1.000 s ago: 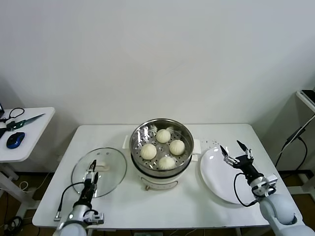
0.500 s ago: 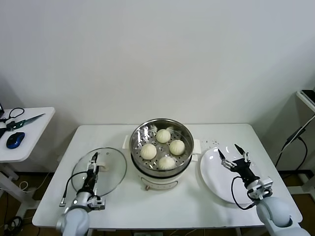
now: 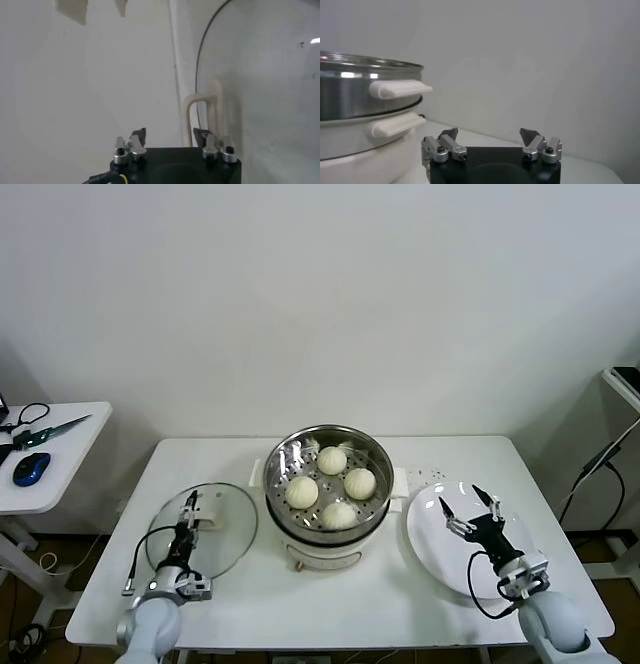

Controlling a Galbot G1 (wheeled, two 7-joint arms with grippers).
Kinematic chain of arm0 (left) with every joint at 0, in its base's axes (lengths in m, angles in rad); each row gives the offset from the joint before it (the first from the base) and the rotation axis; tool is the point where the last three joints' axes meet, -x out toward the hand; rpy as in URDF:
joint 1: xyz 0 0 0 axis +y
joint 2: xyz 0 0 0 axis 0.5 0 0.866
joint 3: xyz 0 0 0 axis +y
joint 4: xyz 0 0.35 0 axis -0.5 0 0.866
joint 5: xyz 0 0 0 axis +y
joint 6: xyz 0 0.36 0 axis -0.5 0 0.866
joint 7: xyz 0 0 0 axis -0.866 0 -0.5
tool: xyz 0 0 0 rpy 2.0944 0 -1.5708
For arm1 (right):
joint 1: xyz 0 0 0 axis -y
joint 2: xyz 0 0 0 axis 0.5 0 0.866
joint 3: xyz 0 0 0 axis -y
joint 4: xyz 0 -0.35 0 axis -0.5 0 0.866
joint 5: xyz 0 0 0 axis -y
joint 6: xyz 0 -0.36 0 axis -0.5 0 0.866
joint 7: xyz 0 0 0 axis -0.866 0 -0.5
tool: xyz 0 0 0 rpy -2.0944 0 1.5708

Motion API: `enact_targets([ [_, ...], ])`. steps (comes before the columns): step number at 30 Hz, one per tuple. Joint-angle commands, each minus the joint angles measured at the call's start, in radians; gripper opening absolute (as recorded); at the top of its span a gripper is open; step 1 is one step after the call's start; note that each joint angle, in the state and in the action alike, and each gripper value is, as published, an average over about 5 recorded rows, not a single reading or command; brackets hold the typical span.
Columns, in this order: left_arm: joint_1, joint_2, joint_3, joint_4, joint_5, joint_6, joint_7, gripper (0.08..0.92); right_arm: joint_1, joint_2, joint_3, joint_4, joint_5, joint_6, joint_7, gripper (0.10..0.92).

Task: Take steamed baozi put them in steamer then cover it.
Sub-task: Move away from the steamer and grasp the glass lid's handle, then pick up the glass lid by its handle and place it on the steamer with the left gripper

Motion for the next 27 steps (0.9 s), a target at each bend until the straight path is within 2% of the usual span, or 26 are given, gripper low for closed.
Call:
enact_targets([
  [1, -0.017, 0.004, 0.007, 0.021, -0.041, -0.005, 0.006, 0.559, -0.002, 0.013, -0.002, -0.019, -0.048, 0.012, -0.013, 0.823],
  [9, -0.007, 0.006, 0.006, 0.013, -0.072, -0.015, 0.013, 0.334, 0.0, 0.025, 0.003, -0.036, -0.062, 0.023, -0.016, 0.823],
  [13, 0.017, 0.018, 0.001, -0.036, -0.112, -0.012, 0.013, 0.213, 0.003, 0.026, 0.005, -0.045, -0.066, 0.028, -0.019, 0.823],
  [16, 0.049, 0.029, -0.003, -0.097, -0.14, -0.005, 0.012, 0.155, 0.005, 0.027, 0.006, -0.052, -0.067, 0.031, -0.02, 0.823],
  [27, 0.273, 0.071, -0.064, -0.432, -0.238, 0.079, 0.008, 0.146, 0.018, 0.024, 0.026, -0.08, -0.068, 0.042, -0.025, 0.823],
])
